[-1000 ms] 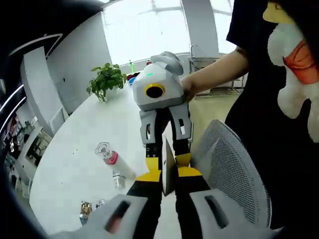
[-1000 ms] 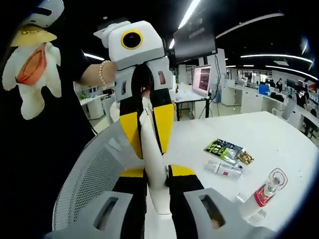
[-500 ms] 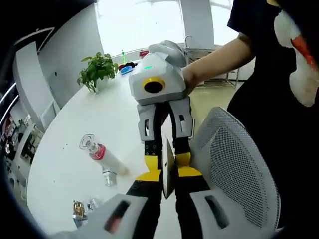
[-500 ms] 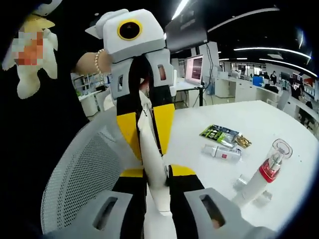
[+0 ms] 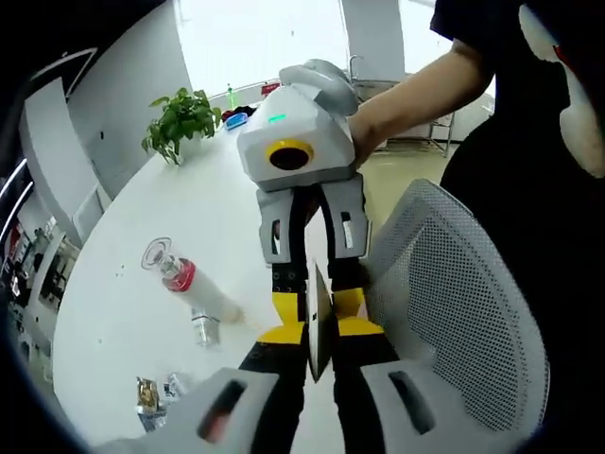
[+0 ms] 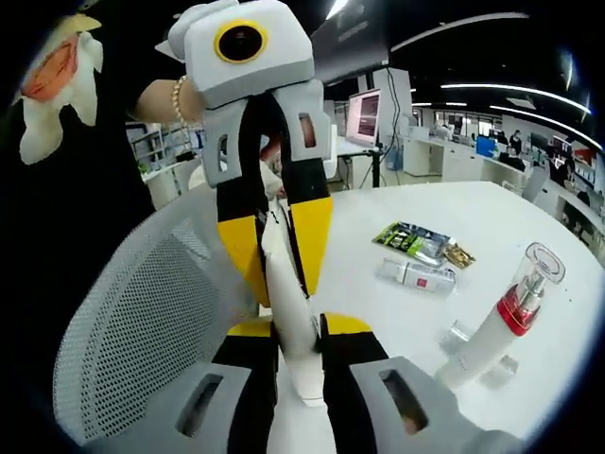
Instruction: Arrange the skincare products in the storage area until every visible bottle or jar stands upright without overlapping.
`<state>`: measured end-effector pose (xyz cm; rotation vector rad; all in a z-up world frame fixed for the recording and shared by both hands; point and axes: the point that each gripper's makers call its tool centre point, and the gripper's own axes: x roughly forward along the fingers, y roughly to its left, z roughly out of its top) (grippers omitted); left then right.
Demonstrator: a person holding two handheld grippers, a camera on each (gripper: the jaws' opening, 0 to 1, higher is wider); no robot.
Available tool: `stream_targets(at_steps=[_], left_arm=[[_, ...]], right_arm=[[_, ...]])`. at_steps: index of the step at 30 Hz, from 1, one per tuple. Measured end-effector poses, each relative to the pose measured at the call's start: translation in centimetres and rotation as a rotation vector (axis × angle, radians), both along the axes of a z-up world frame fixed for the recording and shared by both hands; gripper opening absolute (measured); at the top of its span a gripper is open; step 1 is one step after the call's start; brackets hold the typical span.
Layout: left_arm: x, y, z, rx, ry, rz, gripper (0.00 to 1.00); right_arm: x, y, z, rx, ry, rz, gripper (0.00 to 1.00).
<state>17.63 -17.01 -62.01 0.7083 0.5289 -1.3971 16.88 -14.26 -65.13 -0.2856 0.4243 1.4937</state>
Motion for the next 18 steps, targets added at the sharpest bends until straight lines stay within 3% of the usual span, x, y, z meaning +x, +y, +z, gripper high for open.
stream_targets(at_steps=[10,15,18], left_arm=[[1.7,-0.1,0.0,0.014,-0.073,-0.025,0.13],[3.7,0.3,0.0,0.017,-0.11,0.002,0.13],[4.9,0.4,0.1,0.018,-0.13,0.015,0.13]], right_arm=[[2.1,-0.8,0.8,0.069,0.027,-0.086,0.19],[3.7,-2.9,0.3,0.061,0.045,-0.194,0.29],[3.8,-3.9,-0.1,0.062,0.054,-0.228,0.3]])
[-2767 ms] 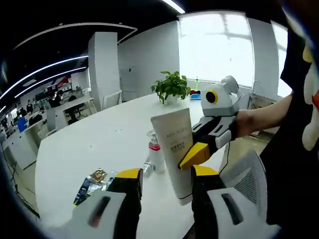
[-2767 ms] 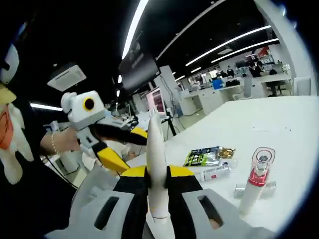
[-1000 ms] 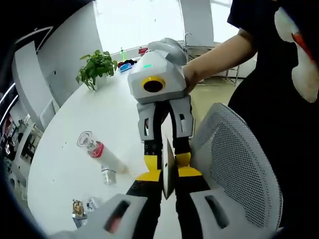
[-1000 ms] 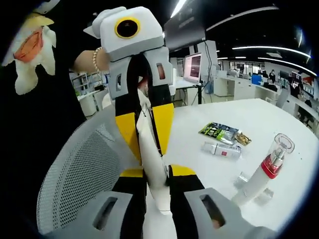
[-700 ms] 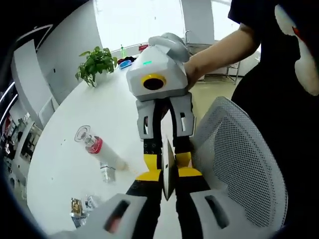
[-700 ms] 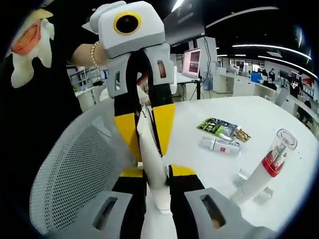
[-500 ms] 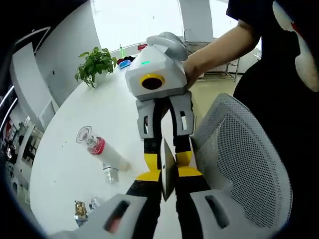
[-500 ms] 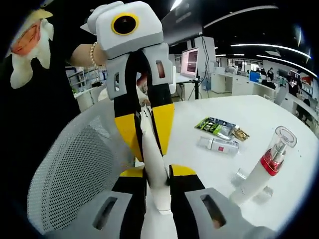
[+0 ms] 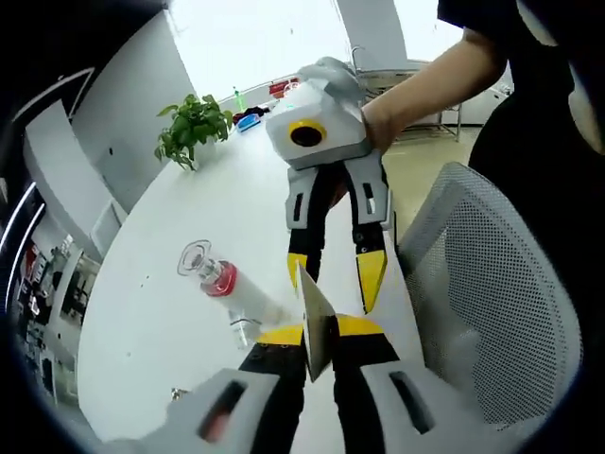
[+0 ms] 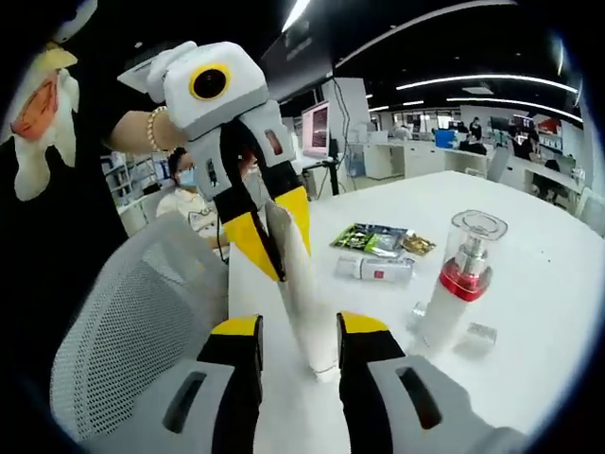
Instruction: Arrange the skincare products in the storage area until every visible bottle or jar stands upright without overlapping.
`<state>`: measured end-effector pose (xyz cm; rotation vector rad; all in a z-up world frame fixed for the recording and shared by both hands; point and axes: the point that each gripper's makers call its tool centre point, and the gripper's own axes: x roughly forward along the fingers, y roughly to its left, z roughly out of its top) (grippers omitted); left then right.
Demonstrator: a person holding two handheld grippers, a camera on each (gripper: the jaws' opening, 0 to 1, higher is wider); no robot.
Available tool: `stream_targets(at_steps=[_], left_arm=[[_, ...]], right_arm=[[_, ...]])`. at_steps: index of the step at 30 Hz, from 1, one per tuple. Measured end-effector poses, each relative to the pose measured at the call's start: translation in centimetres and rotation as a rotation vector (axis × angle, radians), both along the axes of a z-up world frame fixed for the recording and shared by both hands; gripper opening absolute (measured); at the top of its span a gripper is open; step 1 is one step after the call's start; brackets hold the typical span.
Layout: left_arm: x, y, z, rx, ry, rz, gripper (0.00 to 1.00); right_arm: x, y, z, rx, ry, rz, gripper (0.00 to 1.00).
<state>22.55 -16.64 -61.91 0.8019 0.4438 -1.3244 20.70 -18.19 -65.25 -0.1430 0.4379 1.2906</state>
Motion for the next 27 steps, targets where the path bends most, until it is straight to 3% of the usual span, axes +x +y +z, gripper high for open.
stream_targets(at_steps=[14,27], left_arm=[[5.1,-0.3,0.3,-0.01,-0.049,0.012,0.13],[7.5,-0.9,0.7,-0.061,-0.04,0.056,0.14]], right_arm=[[-0.7,-4.2,-1.2,0.015,0.061,-0.157,0.39],[-0.7,-4.6,-1.6,0.018,0.079,-0.235,0.54]])
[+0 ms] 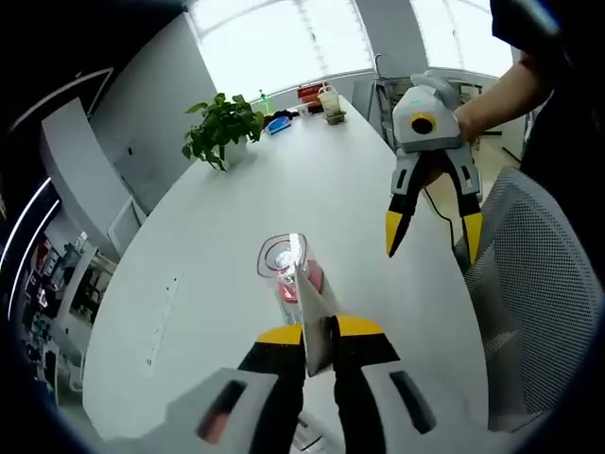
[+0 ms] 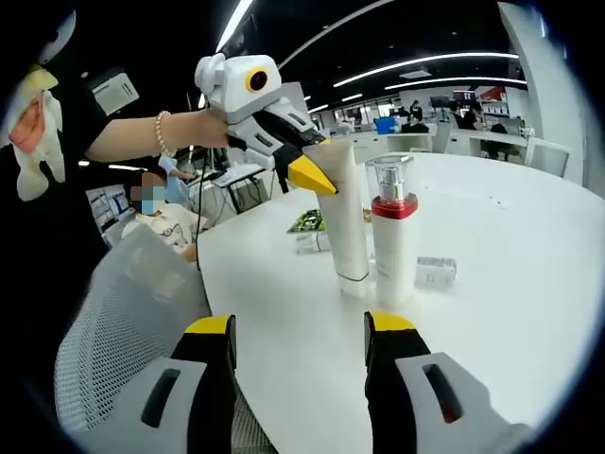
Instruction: Arrange the skincare products in the storage area until every visible bottle or jar stands upright without overlapping.
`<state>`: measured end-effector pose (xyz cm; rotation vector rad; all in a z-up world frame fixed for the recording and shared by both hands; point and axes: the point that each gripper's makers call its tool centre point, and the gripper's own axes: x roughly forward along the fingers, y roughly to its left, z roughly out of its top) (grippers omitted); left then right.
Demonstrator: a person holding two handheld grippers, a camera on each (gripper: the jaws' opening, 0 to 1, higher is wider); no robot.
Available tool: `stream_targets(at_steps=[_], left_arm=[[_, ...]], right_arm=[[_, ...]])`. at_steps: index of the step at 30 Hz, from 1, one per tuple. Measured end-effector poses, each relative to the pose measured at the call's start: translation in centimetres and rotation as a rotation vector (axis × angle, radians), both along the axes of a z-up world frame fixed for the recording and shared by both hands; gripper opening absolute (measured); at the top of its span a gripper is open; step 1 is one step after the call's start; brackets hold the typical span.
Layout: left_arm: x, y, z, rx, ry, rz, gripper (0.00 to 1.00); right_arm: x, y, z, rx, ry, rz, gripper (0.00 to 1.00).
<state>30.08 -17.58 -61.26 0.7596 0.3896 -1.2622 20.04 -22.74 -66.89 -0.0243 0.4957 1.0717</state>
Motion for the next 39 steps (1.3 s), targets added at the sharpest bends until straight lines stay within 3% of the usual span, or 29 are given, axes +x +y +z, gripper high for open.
stream_targets(at_steps=[8,17,27,31,39], left_arm=[[0.9,-0.6,0.2,-0.015,-0.022,-0.013,0.13],[2.0,-0.4,0.3,-0.055,-0.002,0.011,0.13],[2.8,0.2,-0.6,-0.079,0.075,0.067,0.13],[2.8,0.5,-0.8,-0.106,0.122,0.101,0.19],[3.0,1.0,-1.0,-0.121,0.134,0.135,0.24]], right_arm=[[0.0,-0.2,-0.1,0.002,0.005,-0.014,0.54],[0.0,-0.5,0.0,0.003,0.008,-0.038,0.6],[0.0,-0.3,0.2,0.003,0.007,-0.041,0.62],[-0.2,-0.3,0.2,-0.005,0.007,-0.043,0.62],[-0.3,-0.4,0.4,-0.014,0.004,-0.046,0.63]])
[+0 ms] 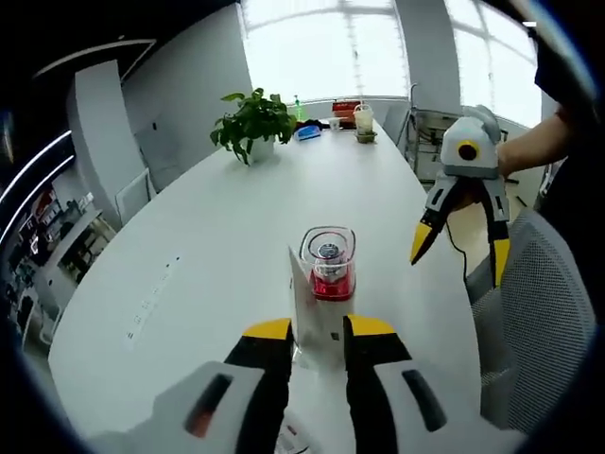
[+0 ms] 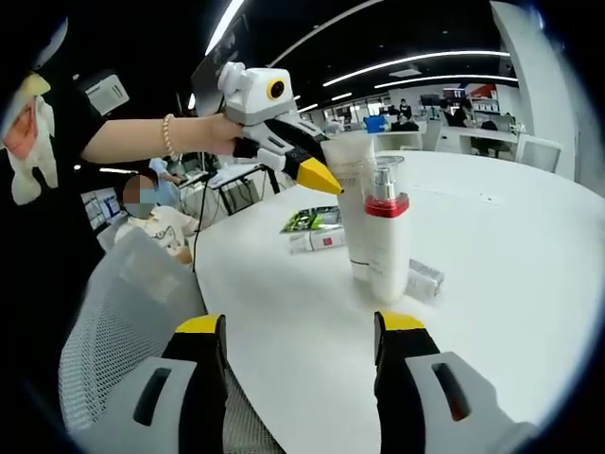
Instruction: Arrange the skincare products in the storage area until every visible bottle or jar stands upright without overlapping.
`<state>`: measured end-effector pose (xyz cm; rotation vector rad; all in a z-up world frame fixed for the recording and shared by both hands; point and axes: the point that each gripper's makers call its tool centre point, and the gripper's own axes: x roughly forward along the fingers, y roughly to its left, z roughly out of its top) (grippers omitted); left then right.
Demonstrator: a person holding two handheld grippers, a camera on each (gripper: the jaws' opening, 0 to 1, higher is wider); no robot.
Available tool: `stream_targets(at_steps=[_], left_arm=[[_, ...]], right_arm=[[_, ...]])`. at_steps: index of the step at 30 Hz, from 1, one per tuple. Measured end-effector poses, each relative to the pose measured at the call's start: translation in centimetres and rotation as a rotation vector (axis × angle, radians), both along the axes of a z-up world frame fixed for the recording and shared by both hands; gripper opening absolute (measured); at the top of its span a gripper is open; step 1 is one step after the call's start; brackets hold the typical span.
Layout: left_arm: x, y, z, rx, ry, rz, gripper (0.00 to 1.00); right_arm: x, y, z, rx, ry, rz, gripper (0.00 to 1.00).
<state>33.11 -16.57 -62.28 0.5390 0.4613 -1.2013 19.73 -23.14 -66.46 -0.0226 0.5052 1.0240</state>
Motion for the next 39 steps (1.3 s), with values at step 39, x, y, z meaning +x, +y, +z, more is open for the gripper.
stream_targets(at_steps=[39], left_arm=[[-1.3,-0.5,-1.3,-0.112,0.29,-0.039,0.14]], right_arm=[[-0.2,-0.9,-0.1,-0.013,0.005,-0.048,0.63]])
